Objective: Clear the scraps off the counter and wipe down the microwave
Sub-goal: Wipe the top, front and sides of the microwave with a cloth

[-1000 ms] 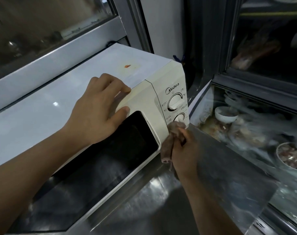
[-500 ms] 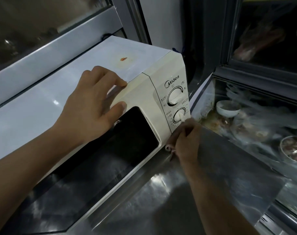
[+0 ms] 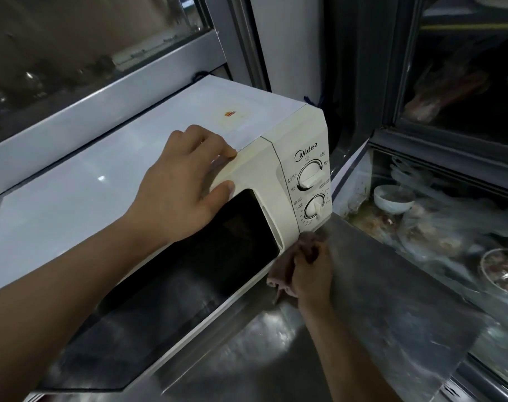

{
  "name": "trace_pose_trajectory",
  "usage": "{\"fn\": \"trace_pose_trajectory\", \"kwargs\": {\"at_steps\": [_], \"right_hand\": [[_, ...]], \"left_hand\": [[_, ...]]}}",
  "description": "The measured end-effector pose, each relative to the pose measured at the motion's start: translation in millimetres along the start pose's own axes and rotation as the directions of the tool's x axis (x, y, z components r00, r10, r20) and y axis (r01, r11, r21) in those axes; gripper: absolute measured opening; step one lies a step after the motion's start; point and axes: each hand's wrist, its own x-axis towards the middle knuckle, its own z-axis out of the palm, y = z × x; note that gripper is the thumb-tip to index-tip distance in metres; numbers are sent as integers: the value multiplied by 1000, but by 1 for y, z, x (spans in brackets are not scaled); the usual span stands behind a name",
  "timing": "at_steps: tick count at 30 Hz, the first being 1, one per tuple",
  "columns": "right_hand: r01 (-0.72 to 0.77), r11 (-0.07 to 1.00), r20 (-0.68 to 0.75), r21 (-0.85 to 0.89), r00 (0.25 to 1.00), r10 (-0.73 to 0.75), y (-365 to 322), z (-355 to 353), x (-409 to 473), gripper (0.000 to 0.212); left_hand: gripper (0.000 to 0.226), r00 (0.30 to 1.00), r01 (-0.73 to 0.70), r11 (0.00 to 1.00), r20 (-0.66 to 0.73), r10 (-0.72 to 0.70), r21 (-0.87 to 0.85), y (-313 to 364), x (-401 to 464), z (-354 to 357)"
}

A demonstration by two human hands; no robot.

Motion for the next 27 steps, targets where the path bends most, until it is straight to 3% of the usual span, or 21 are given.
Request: {"fn": "trace_pose_trajectory", "kwargs": {"at_steps": [4, 8, 13, 18, 23, 25, 27], "right_hand": [[227, 973, -2, -25, 974, -227, -31, -17, -16, 10], [486, 873, 24, -34, 874, -486, -79, -16, -40, 16], [610, 789, -42, -68, 789, -613, -114, 7, -51, 31], [694, 650, -58, -310, 668, -742, -108, 21, -47, 38], [791, 556, -80, -256, 556, -827, -64, 20, -25, 32], [800, 570, -50, -190, 572, -819, -37, 19, -19, 31], [753, 644, -30, -133, 647, -762, -14, 17, -13, 30]], "left_hand": [[44, 1000, 3, 1000, 6, -3, 11, 0, 0, -1], [43, 1000, 0, 1000, 4, 0, -2, 0, -1, -1], [43, 1000, 0, 1000, 10, 0, 9, -1, 0, 0], [43, 1000, -6, 1000, 13, 6, 12, -3, 0, 2], [44, 1000, -15, 1000, 8, 15, 15, -4, 1, 3], [44, 1000, -13, 1000, 13, 12, 22, -4, 1, 2], [44, 1000, -10, 1000, 17, 10, 14, -4, 2, 2]]}}
